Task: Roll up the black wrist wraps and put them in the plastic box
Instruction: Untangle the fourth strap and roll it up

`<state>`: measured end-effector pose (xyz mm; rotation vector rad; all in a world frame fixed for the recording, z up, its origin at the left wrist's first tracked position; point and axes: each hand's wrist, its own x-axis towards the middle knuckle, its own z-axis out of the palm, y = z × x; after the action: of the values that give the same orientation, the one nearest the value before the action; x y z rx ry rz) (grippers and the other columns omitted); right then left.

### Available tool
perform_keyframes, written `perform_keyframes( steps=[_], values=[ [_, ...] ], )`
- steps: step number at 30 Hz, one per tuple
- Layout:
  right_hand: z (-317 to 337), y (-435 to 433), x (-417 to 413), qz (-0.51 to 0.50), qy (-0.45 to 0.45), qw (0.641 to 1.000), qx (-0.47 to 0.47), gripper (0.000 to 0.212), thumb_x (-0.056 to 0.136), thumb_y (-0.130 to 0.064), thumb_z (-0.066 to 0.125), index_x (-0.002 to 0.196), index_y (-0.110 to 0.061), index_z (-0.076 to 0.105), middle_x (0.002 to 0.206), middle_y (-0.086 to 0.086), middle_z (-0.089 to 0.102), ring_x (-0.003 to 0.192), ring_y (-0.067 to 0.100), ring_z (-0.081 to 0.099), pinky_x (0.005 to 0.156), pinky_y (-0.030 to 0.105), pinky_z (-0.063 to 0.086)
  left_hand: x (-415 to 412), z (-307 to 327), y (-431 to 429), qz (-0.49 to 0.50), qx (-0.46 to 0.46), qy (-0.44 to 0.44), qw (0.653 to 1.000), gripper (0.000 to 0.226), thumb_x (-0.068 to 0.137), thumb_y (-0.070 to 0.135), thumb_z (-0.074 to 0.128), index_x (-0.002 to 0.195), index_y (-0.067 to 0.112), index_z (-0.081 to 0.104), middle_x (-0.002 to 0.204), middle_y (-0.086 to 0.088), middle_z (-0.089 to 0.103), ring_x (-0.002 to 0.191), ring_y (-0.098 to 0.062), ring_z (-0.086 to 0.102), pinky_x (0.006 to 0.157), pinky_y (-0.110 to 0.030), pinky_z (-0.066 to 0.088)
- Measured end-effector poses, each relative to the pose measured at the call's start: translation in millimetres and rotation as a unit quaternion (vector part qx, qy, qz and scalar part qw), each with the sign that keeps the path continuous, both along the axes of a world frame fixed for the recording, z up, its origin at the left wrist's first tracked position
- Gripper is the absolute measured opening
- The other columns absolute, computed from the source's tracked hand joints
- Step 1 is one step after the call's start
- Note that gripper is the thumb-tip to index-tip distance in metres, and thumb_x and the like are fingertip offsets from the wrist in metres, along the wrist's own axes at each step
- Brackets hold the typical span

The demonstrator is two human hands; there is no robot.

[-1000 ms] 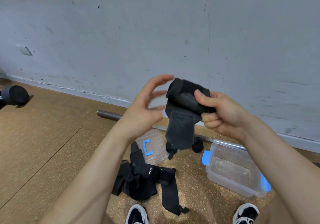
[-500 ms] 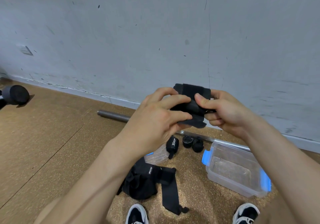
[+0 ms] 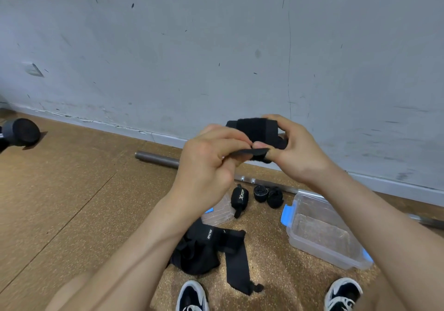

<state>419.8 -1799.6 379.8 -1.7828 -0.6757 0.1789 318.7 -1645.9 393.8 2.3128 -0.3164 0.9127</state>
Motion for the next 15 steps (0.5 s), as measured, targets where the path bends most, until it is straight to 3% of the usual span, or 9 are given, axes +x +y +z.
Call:
perform_keyframes(
  steps=[3,6,8,11,15],
  values=[
    [-0.9,3.9,-3.3,0.023,-0.011,1.0,-0.01,0.038,0.087,-0.003,0.067,0.122,-0.02,0.061,0.089,-0.011,0.065,0.07,-0.005,0.061,0.068,0.013,0.045,4.0,0.8,1.6,0.036,-0.068,-0.001,0.997,0.016,0.079,0.008,0.07,0.088,0.016,0.08,0.097,0.022,0.067,0.104,-0.009,0.06,0.092,-0.024,0.048],
    [-1.1,6.3,-6.4,0.033,-0.035,0.999,-0.006,0.04,0.085,-0.007,0.063,0.117,-0.03,0.061,0.094,-0.013,0.067,0.082,-0.001,0.065,0.072,0.016,0.049,5.0,7.4,-1.1,0.042,-0.179,0.054,0.981,0.028,0.08,0.005,0.071,0.088,0.031,0.075,0.102,0.029,0.068,0.116,-0.001,0.058,0.102,-0.019,0.043],
    [0.7,5.7,-7.7,0.04,-0.045,0.998,-0.007,0.04,0.085,-0.011,0.063,0.115,-0.038,0.06,0.095,-0.015,0.068,0.089,0.003,0.067,0.077,0.022,0.053,7.5,11.3,-2.1,0.034,-0.263,0.08,0.961,0.035,0.081,-0.004,0.072,0.085,0.03,0.076,0.102,0.023,0.071,0.11,0.001,0.062,0.097,-0.021,0.049],
    [2.1,3.1,-9.5,0.053,-0.046,0.997,-0.015,0.038,0.091,-0.01,0.064,0.113,-0.041,0.06,0.095,-0.015,0.069,0.093,0.003,0.066,0.083,0.028,0.054,11.5,12.7,-1.7,0.026,-0.361,0.103,0.926,0.032,0.08,-0.009,0.071,0.078,0.023,0.078,0.099,0.007,0.077,0.1,-0.013,0.071,0.088,-0.032,0.057],
    [3.1,2.2,-12.9,0.068,-0.023,0.997,-0.021,0.036,0.094,-0.013,0.063,0.113,-0.043,0.056,0.103,-0.016,0.069,0.099,0.003,0.066,0.096,0.035,0.053,13.1,15.2,-1.7,0.026,-0.437,0.116,0.891,0.02,0.079,-0.009,0.071,0.078,0.01,0.077,0.079,-0.004,0.077,0.08,-0.019,0.074,0.071,-0.027,0.058]
  ],
)
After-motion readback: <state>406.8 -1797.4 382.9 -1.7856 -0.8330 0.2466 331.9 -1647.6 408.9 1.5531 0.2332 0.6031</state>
